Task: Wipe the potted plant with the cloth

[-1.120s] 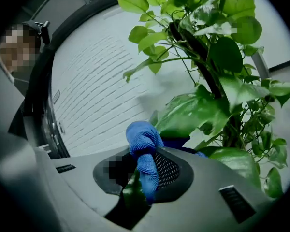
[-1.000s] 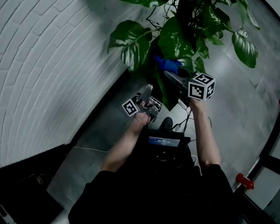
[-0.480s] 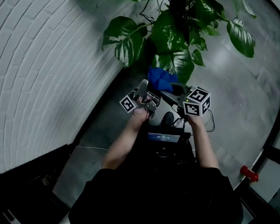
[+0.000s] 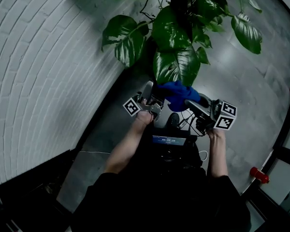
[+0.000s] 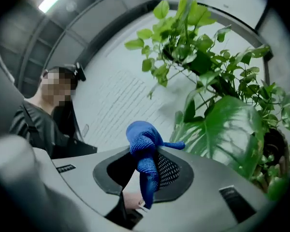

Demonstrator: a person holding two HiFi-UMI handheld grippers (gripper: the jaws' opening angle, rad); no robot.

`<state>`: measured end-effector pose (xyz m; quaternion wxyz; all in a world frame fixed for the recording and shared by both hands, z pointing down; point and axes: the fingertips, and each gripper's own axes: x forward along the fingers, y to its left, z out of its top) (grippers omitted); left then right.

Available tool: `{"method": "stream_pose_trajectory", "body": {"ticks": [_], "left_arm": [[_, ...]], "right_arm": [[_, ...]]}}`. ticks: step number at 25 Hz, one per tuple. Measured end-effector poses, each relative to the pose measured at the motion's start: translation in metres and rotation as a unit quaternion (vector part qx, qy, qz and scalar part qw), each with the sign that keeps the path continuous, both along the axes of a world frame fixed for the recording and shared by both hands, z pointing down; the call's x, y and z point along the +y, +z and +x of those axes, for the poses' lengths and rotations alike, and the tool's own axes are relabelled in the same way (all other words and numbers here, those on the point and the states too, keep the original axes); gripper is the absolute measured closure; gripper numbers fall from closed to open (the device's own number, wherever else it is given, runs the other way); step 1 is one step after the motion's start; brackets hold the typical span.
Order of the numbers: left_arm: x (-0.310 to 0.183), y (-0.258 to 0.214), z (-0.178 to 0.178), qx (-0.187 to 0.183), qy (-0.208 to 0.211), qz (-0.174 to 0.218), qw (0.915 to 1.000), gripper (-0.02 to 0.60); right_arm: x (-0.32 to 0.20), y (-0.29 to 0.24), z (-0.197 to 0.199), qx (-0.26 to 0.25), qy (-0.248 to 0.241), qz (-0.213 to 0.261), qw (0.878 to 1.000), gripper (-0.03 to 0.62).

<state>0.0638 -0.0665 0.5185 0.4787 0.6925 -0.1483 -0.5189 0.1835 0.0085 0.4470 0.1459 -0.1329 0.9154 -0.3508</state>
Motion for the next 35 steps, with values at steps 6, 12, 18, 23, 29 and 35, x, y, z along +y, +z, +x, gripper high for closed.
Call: {"method": "stream_pose_trajectory", "body": {"ticks": [6,12,18,23,29,35], "left_arm": [[0.011,0.017,0.024,-0.001,0.039,-0.015,0.9991,0.123],[0.015,0.001,0.044,0.009,0.067,0.010,0.9977,0.123],[0.018,-0.012,0.050,0.018,0.075,0.021,0.9968,0.122],[0.020,-0.015,0.049,0.023,0.074,0.019,0.9968,0.123],[0.018,-0.015,0.043,0.049,0.067,0.007,0.9965,0.122],[0.017,-0.010,0.038,0.083,0.058,-0.009,0.9948,0.123]], "right_arm": [[-0.052,-0.051,0.076,-0.041,0.129,0.060,0.989,0.497],[-0.092,-0.045,0.061,0.108,0.152,0.108,0.976,0.497],[-0.080,0.025,-0.003,0.202,0.065,0.094,0.973,0.497],[-0.038,0.063,-0.037,0.244,-0.014,0.096,0.965,0.497],[0.007,0.077,-0.041,0.240,-0.058,0.094,0.965,0.497],[0.034,0.084,-0.029,0.223,-0.074,0.083,0.969,0.497]]}}
